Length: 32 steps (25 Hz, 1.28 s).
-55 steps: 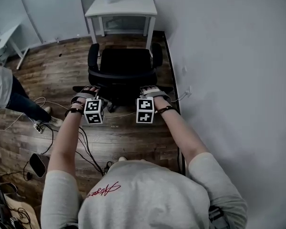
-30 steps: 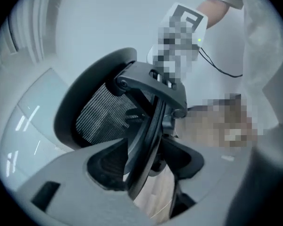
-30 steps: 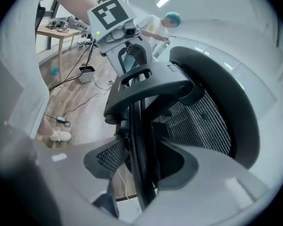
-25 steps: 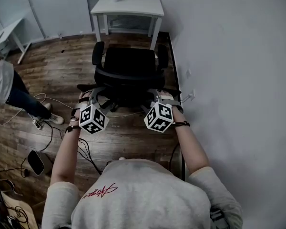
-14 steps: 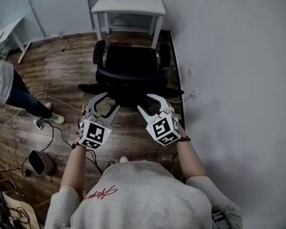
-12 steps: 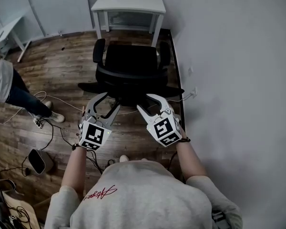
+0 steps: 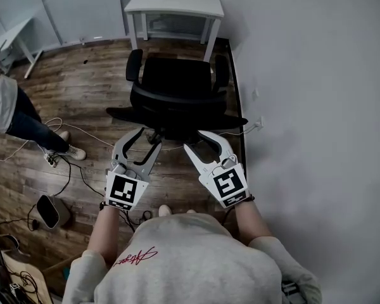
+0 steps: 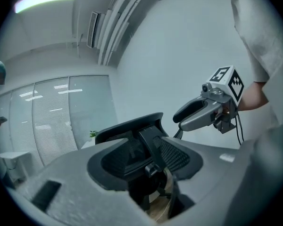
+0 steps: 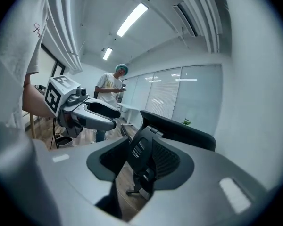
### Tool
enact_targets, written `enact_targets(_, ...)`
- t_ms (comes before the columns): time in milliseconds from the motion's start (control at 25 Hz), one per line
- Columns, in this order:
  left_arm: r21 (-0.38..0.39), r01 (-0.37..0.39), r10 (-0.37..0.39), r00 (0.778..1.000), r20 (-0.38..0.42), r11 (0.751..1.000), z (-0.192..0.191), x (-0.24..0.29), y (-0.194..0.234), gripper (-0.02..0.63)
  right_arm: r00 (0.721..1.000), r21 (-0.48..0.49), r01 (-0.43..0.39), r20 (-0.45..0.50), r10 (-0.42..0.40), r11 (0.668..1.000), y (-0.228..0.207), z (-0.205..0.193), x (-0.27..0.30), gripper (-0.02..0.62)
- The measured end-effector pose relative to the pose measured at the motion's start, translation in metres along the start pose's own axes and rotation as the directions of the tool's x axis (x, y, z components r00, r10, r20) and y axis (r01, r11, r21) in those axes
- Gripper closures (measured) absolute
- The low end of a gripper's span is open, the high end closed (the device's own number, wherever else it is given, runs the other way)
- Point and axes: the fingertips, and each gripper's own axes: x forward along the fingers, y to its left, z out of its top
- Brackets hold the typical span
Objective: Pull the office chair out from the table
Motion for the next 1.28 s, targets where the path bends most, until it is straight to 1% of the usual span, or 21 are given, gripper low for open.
enact_targets(120, -0.025, 0.004, -0.004, 1.0, 0.021, 1.0, 0.005, -0.006, -0.006, 0.403, 1.0, -0.029, 0.016, 0.004, -0.016, 0.999, 0.006, 0.006, -0.006, 0.448)
enact_targets(200, -0.047, 0.009, -0.007, 0.999, 0.047, 0.999, 0.011, -0.011, -0.008, 0.407, 1.0, -0.014, 0.018, 0.019, -0.018, 1.0, 0.011, 0.012, -0.01, 0.45)
enact_targets(280, -0.052, 0.014, -0.009, 0.994, 0.106, 0.999, 0.023, -0.017, -0.01, 0.41, 0.999, 0.004, 0.019, 0.048, -0.02, 1.0, 0.014, 0.019, -0.016, 0.456)
enact_targets(360, -0.066, 0.011, -0.001, 0.988, 0.154, 0.998, 0.034, -0.023, -0.012, 0.423, 0.995, 0.002, 0.022, 0.095, -0.022, 1.0, 0.016, 0.028, -0.02, 0.466)
enact_targets(440, -0.094, 0.005, 0.011, 0.985, 0.171, 0.996, 0.039, -0.03, -0.014, 0.457, 0.991, 0.008, 0.026, 0.134, -0.026, 1.0, 0.017, 0.036, -0.023, 0.516)
enact_targets(520, -0.108, 0.004, 0.014, 0.985, 0.171, 0.994, 0.04, -0.038, -0.015, 0.474, 0.987, 0.024, 0.025, 0.155, -0.028, 0.999, 0.021, 0.043, -0.026, 0.558)
enact_targets(600, -0.106, 0.007, 0.01, 0.987, 0.161, 0.994, 0.039, -0.045, -0.015, 0.488, 0.986, 0.03, 0.023, 0.165, -0.027, 0.999, 0.027, 0.05, -0.027, 0.575)
enact_targets(760, -0.044, 0.018, -0.013, 0.992, 0.122, 0.999, 0.029, -0.047, -0.021, 0.541, 0.986, 0.014, 0.023, 0.168, -0.025, 1.0, 0.034, 0.052, -0.029, 0.589)
enact_targets(840, -0.006, 0.031, -0.03, 0.994, 0.107, 0.999, 0.028, -0.047, -0.025, 0.563, 0.986, 0.026, 0.02, 0.166, -0.024, 0.999, 0.036, 0.052, -0.031, 0.592)
enact_targets(920, 0.01, 0.037, -0.038, 0.994, 0.106, 0.999, 0.03, -0.047, -0.027, 0.584, 0.986, 0.056, 0.011, 0.168, -0.02, 0.998, 0.038, 0.052, -0.03, 0.592)
enact_targets(960, -0.006, 0.034, -0.033, 0.993, 0.116, 0.999, 0.032, -0.047, -0.026, 0.601, 0.985, 0.073, 0.004, 0.173, -0.017, 0.997, 0.038, 0.053, -0.029, 0.592)
enact_targets(1000, -0.043, 0.031, -0.025, 0.991, 0.132, 0.999, 0.033, -0.047, -0.025, 0.612, 0.984, 0.086, -0.002, 0.179, -0.014, 0.996, 0.038, 0.054, -0.028, 0.592)
enact_targets(1080, -0.11, 0.04, -0.022, 0.987, 0.162, 0.993, 0.035, -0.046, -0.022, 0.611, 0.981, 0.087, -0.004, 0.192, -0.012, 0.996, 0.038, 0.058, -0.026, 0.592)
enact_targets(1120, -0.111, 0.049, -0.03, 0.986, 0.166, 0.993, 0.035, -0.046, -0.022, 0.612, 0.98, 0.077, 0.0, 0.198, -0.015, 0.997, 0.038, 0.061, -0.026, 0.592)
enact_targets(1160, -0.086, 0.057, -0.043, 0.986, 0.159, 0.995, 0.035, -0.047, -0.023, 0.612, 0.979, 0.067, 0.005, 0.202, -0.018, 0.998, 0.038, 0.063, -0.026, 0.592)
enact_targets(1200, -0.044, 0.066, -0.059, 0.989, 0.138, 0.997, 0.033, -0.048, -0.026, 0.611, 0.979, 0.065, 0.009, 0.201, -0.022, 0.998, 0.039, 0.065, -0.027, 0.593)
enact_targets(1280, 0.023, 0.086, -0.088, 0.992, 0.094, 0.996, 0.03, -0.048, -0.033, 0.611, 0.985, 0.096, 0.012, 0.17, -0.028, 0.995, 0.038, 0.062, -0.032, 0.594)
